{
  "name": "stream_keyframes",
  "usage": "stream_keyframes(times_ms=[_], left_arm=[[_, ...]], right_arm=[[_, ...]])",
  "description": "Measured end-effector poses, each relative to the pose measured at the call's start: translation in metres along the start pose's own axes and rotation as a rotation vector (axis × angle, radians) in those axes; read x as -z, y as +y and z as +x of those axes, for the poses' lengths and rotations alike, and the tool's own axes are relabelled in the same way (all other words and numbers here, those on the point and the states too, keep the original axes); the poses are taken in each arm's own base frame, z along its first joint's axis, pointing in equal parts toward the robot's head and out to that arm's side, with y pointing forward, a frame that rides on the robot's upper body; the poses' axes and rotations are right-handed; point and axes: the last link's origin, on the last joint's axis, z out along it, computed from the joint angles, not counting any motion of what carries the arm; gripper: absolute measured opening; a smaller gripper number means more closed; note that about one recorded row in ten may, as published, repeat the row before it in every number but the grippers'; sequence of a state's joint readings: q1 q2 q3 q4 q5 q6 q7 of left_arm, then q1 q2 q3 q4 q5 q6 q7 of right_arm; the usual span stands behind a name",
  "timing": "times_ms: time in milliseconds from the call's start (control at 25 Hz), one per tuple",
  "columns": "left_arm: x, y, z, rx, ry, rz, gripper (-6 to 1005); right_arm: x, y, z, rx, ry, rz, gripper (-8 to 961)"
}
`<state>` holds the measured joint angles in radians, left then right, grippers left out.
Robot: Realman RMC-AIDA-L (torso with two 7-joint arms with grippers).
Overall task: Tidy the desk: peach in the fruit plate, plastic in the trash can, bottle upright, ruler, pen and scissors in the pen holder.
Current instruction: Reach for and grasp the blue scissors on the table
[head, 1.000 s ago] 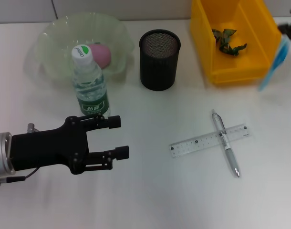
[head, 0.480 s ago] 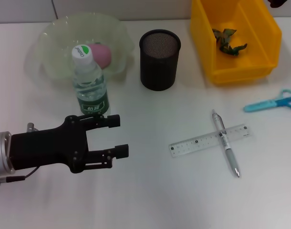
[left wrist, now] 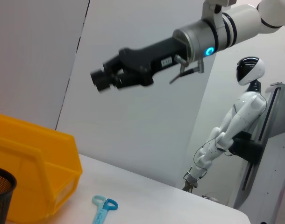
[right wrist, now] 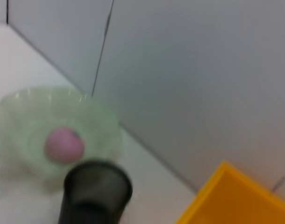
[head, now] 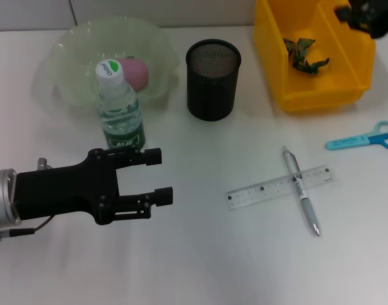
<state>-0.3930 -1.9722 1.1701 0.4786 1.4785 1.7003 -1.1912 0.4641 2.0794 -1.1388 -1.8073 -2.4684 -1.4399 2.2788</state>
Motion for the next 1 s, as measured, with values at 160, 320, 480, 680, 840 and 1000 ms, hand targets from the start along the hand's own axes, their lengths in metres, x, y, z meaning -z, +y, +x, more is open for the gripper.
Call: stream_keyframes(times_ms=[160, 320, 480, 680, 840, 1000], left_arm=[[-0.002, -0.002, 0.002, -0.006, -0.002, -0.003, 784], [-0.004, -0.003, 0.005, -0.012, -0.002, -0.013, 784], [-0.005, -0.004, 0.007, -0.019, -0.003, -0.018, 784], [-0.006, -0.004, 0.008, -0.023, -0.005, -0.022, 784], [-0.007, -0.004, 0.008, -0.028, -0.01, -0.026, 784], [-0.009, -0.003, 0.009, -0.025, -0.007, -0.033, 784]], right_arm=[[0.003, -0.004, 0.014, -0.047, 0.195, 0.027, 144], [0.006, -0.008, 0.02, -0.08, 0.3, 0.062, 276], [0.006, -0.01, 0.031, -0.115, 0.435, 0.083, 448], [0.0, -0.011, 0.05, -0.141, 0.52, 0.049, 566], [-0.008, -0.008, 0.072, -0.028, 0.528, -0.084, 580], [-0.012, -0.009, 0.079, 0.027, 0.497, -0.178, 572]])
